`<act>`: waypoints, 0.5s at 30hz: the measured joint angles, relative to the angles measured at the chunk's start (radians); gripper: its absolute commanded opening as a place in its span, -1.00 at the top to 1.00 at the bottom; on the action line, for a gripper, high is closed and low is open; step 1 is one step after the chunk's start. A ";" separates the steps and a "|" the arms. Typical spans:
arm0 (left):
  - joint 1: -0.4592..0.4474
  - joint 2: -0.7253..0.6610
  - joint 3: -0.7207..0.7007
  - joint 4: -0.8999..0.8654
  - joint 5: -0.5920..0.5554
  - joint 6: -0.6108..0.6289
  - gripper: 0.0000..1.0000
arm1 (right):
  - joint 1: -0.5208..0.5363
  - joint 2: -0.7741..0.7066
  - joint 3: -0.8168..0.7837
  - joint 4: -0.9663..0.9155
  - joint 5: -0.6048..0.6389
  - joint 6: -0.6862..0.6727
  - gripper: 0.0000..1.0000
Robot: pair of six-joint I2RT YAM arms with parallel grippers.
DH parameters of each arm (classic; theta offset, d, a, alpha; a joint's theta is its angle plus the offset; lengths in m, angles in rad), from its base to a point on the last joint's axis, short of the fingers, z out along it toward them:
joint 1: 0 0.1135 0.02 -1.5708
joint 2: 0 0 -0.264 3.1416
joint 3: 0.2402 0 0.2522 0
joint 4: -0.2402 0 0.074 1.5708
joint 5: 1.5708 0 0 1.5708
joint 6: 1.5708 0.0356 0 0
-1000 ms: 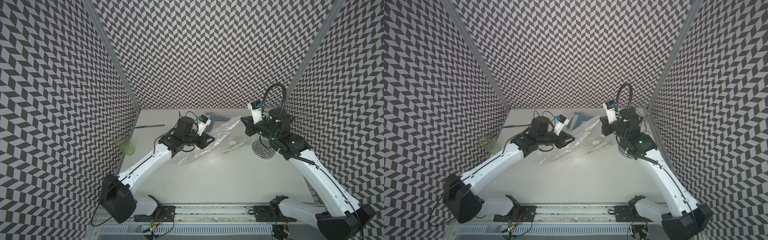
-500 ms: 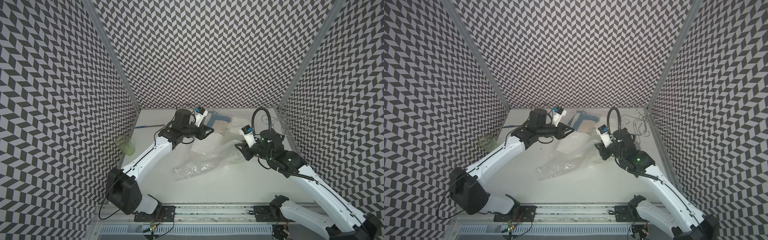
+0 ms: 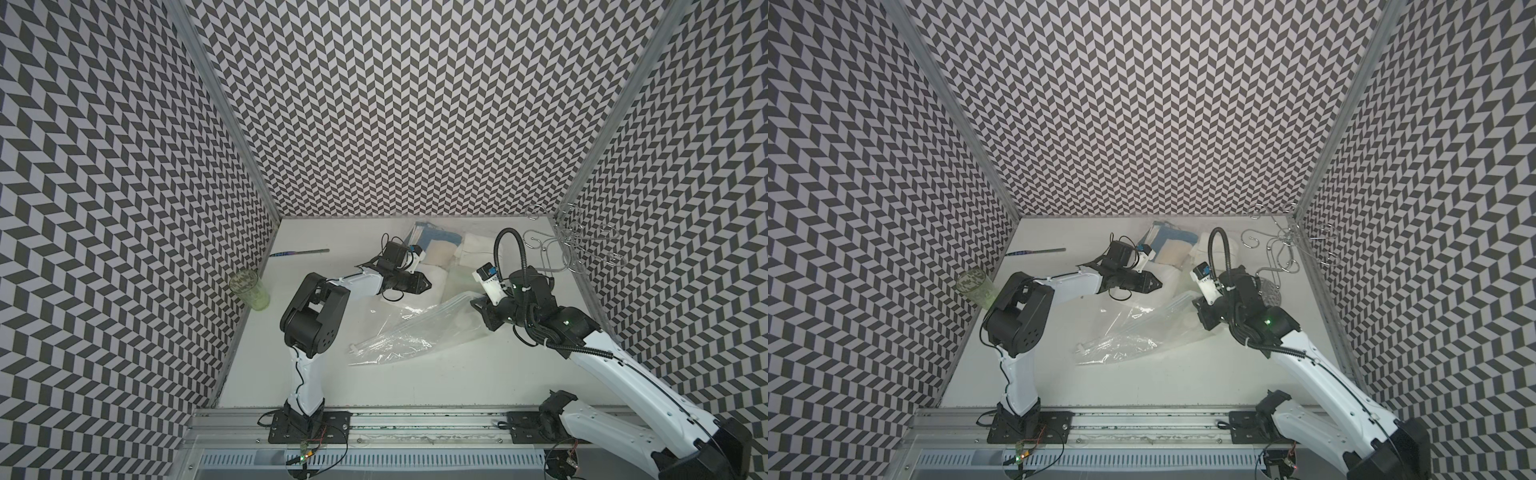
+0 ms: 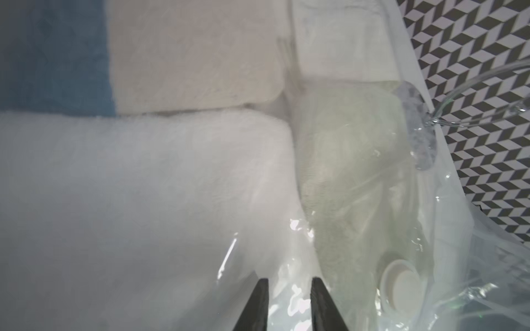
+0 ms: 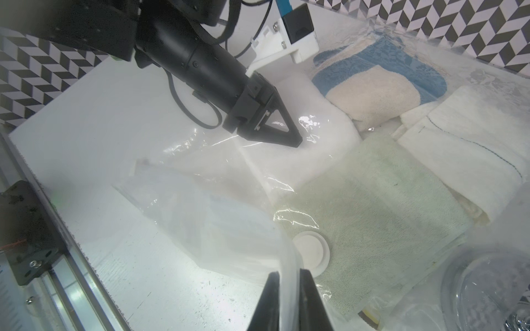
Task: Place the folded towel into the vacuum bag
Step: Adjust the vacuum bag at the center of the board.
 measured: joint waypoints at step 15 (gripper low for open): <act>0.187 -0.127 -0.296 0.243 -0.069 -0.176 0.48 | 0.001 0.229 0.023 0.128 0.065 0.005 0.66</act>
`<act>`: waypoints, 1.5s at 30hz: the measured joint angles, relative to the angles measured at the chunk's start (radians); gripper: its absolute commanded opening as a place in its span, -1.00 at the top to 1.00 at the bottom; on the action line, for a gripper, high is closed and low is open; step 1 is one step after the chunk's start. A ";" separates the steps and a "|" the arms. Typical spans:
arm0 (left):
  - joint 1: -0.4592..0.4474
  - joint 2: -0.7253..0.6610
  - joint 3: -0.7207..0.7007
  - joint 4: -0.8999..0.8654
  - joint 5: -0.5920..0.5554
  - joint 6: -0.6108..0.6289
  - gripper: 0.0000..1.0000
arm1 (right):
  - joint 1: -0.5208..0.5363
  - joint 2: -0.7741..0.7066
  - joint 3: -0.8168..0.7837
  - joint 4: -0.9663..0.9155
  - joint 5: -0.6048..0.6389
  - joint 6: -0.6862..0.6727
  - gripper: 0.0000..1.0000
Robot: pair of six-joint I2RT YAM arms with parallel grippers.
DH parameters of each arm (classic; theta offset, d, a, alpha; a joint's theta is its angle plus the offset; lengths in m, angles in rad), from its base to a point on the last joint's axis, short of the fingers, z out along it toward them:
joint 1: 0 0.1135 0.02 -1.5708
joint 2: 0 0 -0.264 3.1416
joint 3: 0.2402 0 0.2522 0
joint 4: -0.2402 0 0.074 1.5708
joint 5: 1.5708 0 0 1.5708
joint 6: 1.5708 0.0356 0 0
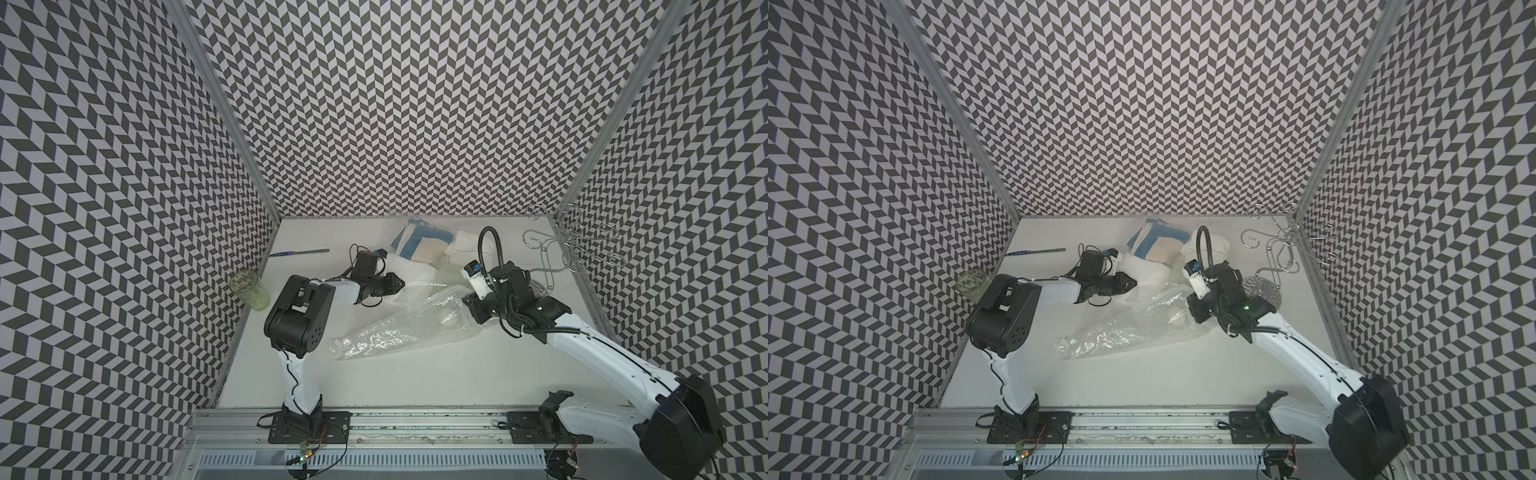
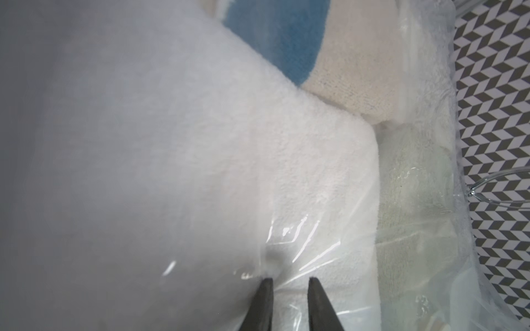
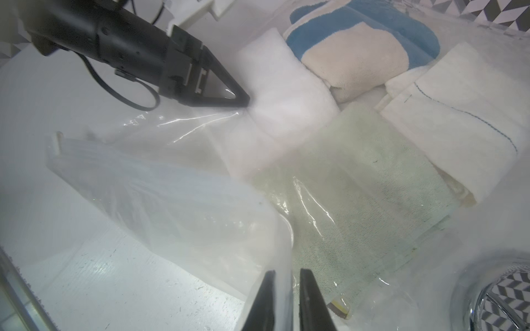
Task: Place the folded towel into the vacuum bag
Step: Adjust the vacuum bag at the center of the board.
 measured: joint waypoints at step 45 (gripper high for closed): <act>-0.413 -0.419 -0.266 -0.086 0.127 -0.078 0.32 | 0.015 0.164 0.268 -0.129 0.166 0.223 -1.00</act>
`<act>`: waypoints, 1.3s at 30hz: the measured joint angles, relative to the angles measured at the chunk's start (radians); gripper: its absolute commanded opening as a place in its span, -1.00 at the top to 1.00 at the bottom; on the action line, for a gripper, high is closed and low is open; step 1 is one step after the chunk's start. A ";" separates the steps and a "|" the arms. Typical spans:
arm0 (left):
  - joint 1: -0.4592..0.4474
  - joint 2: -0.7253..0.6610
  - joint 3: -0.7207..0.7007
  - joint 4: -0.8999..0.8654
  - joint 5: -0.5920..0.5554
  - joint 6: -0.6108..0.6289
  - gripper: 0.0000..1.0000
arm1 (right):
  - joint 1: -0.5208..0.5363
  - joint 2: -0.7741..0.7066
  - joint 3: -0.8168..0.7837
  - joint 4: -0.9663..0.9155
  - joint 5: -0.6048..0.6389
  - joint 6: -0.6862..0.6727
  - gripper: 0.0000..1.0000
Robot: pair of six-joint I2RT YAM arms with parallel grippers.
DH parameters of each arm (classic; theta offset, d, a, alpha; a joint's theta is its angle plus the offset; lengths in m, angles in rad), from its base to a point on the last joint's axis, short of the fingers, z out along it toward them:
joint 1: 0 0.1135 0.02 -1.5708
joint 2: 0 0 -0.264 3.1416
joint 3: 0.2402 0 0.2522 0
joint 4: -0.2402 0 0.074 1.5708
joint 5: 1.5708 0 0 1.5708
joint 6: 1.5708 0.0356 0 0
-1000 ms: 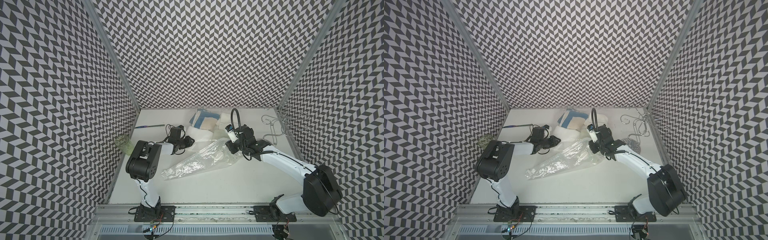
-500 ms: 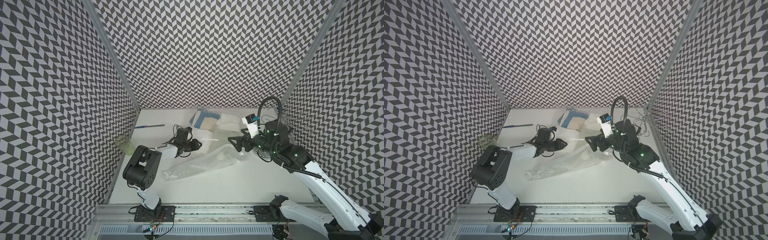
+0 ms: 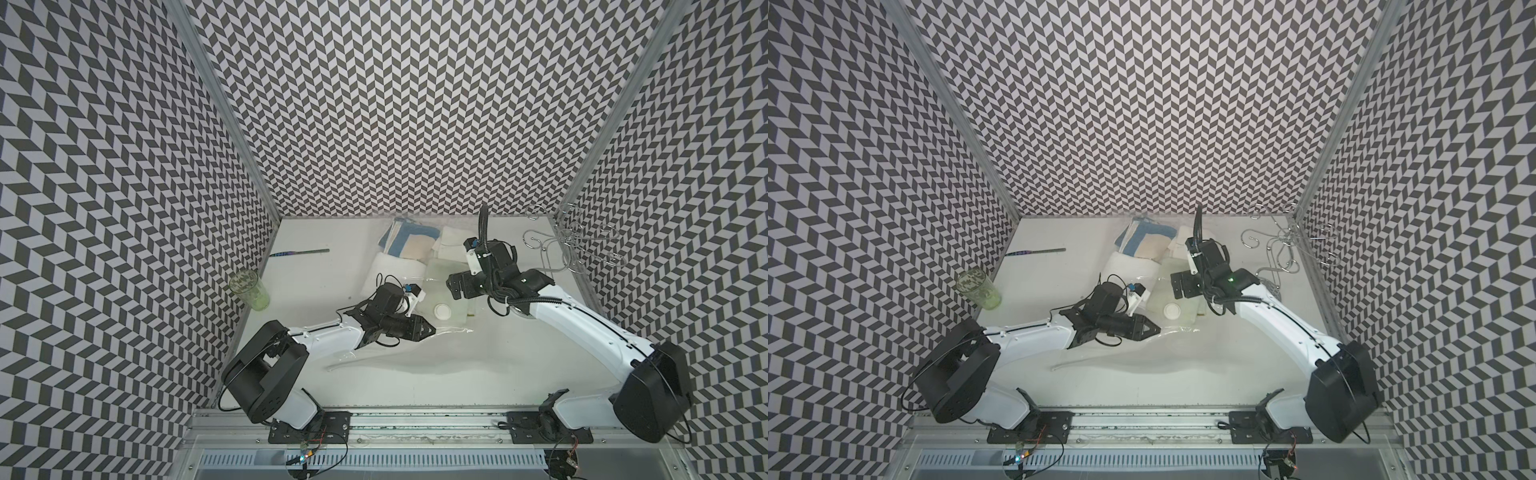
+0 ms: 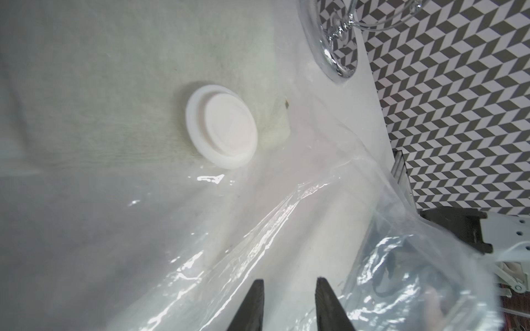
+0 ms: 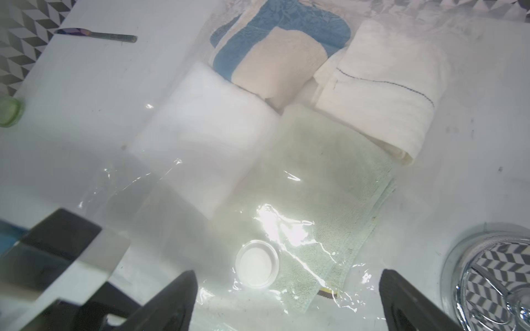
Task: Place the folded towel into the vacuum bag
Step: Adjust the vacuum bag at the center of the board, then reset both arms
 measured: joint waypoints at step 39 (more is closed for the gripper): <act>0.697 0.006 -0.543 1.201 -0.823 0.499 -0.99 | -0.381 0.076 -0.819 1.532 0.050 -0.368 -1.00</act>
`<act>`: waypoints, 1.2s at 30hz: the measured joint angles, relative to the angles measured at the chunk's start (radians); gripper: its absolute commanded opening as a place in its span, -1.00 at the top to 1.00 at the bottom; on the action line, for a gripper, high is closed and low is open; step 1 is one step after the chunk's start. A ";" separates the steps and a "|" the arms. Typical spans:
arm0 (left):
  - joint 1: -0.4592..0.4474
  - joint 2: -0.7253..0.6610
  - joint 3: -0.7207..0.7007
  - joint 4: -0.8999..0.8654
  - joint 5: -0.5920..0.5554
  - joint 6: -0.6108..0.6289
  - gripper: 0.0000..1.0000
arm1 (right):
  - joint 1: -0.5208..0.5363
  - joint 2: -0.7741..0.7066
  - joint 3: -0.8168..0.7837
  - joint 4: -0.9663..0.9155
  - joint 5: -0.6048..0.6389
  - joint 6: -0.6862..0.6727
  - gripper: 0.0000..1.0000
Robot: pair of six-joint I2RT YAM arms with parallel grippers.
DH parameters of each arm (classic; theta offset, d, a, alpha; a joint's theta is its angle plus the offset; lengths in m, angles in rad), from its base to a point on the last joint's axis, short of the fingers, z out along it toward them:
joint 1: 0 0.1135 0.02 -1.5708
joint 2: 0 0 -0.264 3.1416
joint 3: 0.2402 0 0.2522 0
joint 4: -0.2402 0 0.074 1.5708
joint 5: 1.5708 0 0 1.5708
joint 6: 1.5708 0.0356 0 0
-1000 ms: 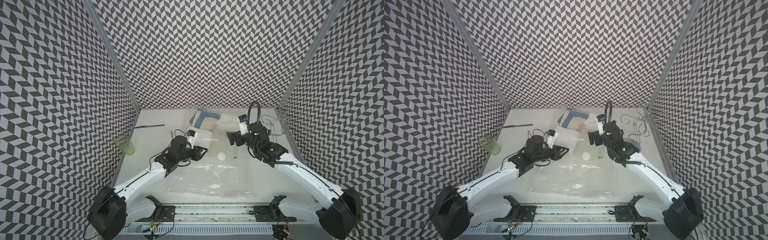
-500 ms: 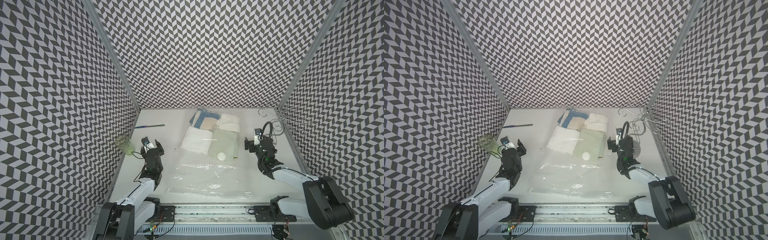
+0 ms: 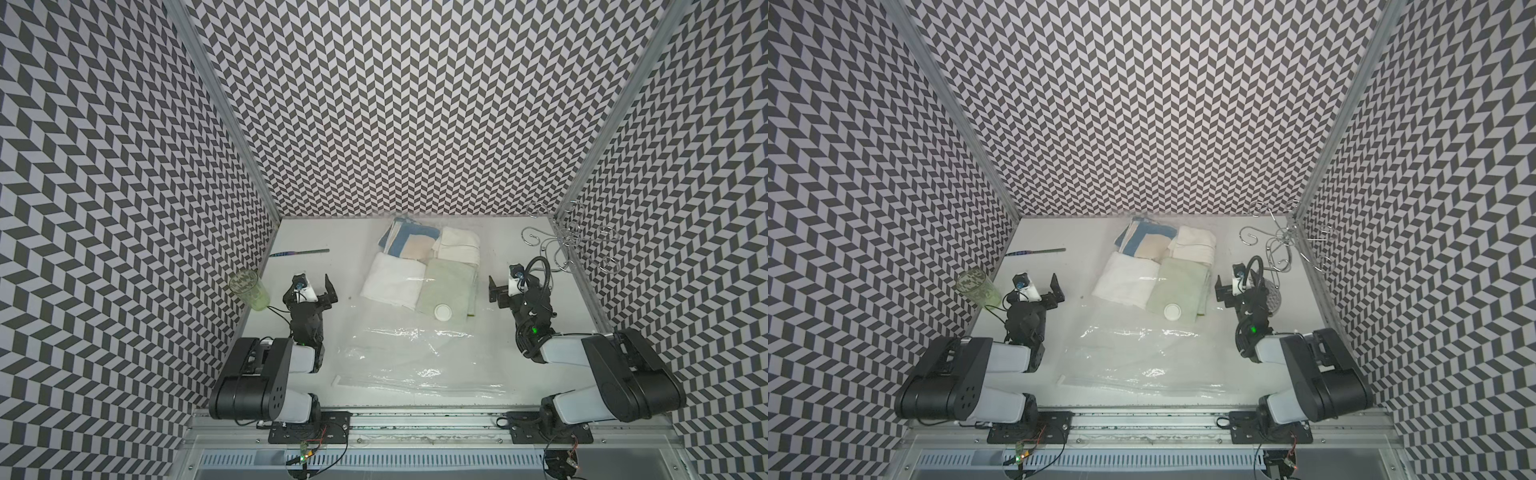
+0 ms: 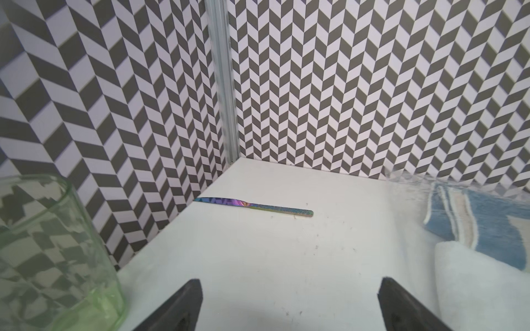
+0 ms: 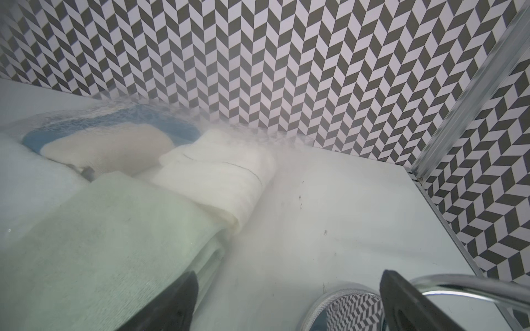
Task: Place the folded towel into the vacuum bag
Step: Reset both arms
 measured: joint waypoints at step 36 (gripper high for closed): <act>-0.011 0.057 0.064 0.026 0.061 0.036 -0.99 | -0.115 0.099 -0.054 0.276 -0.037 0.150 -1.00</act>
